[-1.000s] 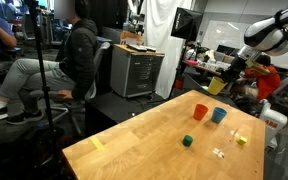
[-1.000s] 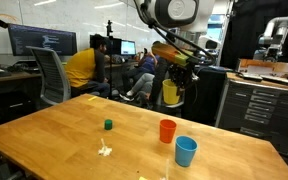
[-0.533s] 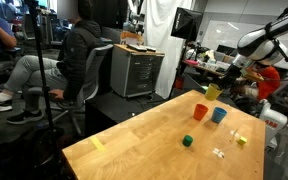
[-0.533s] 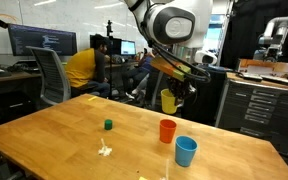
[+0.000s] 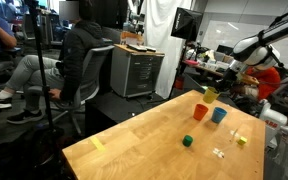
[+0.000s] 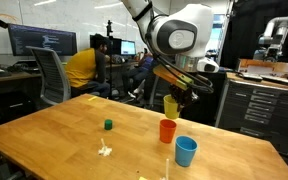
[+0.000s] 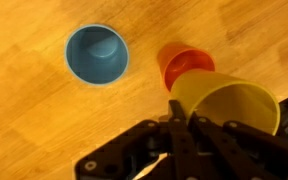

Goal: Stack the cups into the orange cup

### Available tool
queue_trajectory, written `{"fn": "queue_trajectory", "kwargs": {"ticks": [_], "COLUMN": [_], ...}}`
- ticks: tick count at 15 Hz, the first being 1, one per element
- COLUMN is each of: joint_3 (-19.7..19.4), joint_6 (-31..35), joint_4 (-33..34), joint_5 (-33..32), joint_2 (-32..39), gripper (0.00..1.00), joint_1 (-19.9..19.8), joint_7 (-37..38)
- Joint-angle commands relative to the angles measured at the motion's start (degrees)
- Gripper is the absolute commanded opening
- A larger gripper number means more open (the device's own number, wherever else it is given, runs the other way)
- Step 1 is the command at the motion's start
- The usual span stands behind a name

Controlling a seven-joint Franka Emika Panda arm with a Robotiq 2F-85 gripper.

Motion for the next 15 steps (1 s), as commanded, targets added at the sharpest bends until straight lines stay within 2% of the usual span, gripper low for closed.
{"fn": "queue_trajectory", "kwargs": {"ticks": [1, 8, 15], "joint_3": [1.4, 2.7, 3.4], "joint_6": [-0.5, -0.5, 0.1], "joint_4": [5.0, 8.2, 6.7], "joint_5": [-1.2, -1.1, -0.7], "joint_2": [3.2, 6.7, 7.5], "gripper": [0.03, 0.03, 0.03], "joint_1": [-1.2, -1.2, -1.5], "joint_7": [0.5, 0.3, -0.1]}}
